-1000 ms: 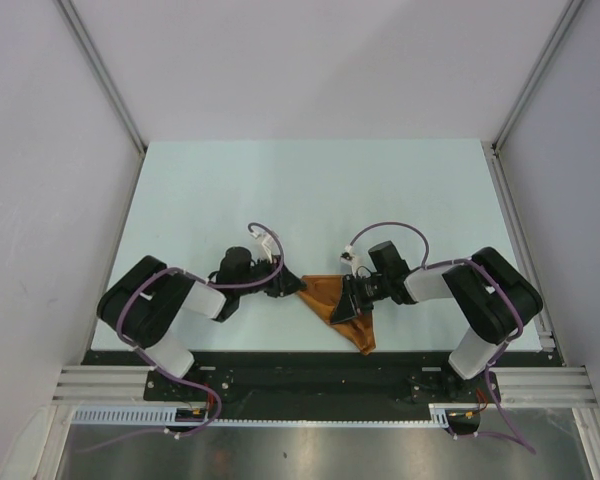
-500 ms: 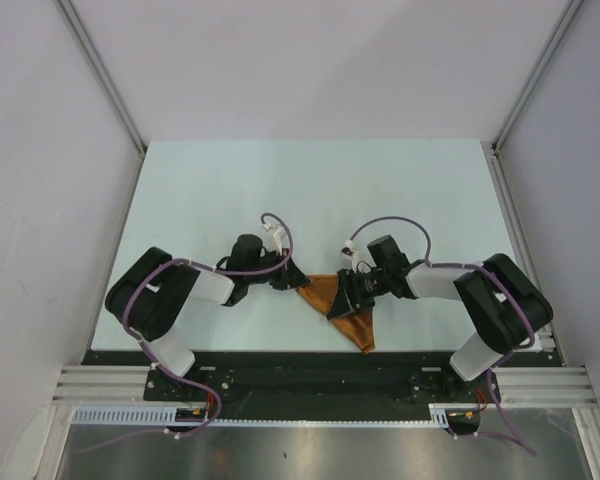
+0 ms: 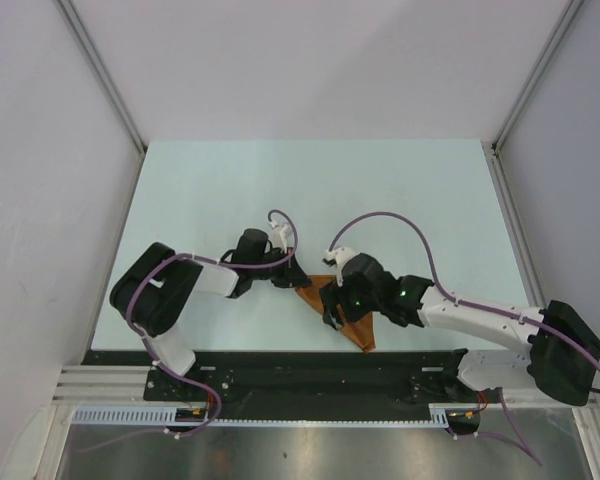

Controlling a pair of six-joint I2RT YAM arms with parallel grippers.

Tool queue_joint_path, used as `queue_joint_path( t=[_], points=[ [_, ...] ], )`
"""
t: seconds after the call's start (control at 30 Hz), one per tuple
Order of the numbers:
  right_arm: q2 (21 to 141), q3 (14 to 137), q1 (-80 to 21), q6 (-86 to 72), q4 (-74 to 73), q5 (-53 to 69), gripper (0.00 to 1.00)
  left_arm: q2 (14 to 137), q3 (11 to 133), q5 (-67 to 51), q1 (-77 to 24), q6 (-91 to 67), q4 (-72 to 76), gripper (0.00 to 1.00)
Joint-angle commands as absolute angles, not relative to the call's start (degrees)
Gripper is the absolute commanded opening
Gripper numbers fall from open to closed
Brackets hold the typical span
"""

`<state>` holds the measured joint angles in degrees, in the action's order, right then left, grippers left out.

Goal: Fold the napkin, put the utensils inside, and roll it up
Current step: Roll the napkin with the utensil

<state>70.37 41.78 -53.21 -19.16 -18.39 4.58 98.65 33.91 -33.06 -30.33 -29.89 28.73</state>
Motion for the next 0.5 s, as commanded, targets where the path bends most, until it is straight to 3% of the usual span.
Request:
queue_joint_path(
  t=[0.0, 0.2, 0.47],
  points=[
    [71.71, 44.64, -61.6, -16.62, -20.22, -12.56, 0.75, 100.28, 35.77, -32.78, -31.03, -27.51, 24.87, 0.0],
    [78.83, 47.81, -67.75, -11.78, -18.46, -17.39, 0.74, 101.16, 36.74, -32.87, -31.11, -27.95, 23.64, 0.0],
    [85.77, 48.78, -67.68, -10.11, -18.45, -20.3, 0.72, 101.95, 37.88, -33.4, -31.11, -28.39, 23.12, 0.0]
  ],
)
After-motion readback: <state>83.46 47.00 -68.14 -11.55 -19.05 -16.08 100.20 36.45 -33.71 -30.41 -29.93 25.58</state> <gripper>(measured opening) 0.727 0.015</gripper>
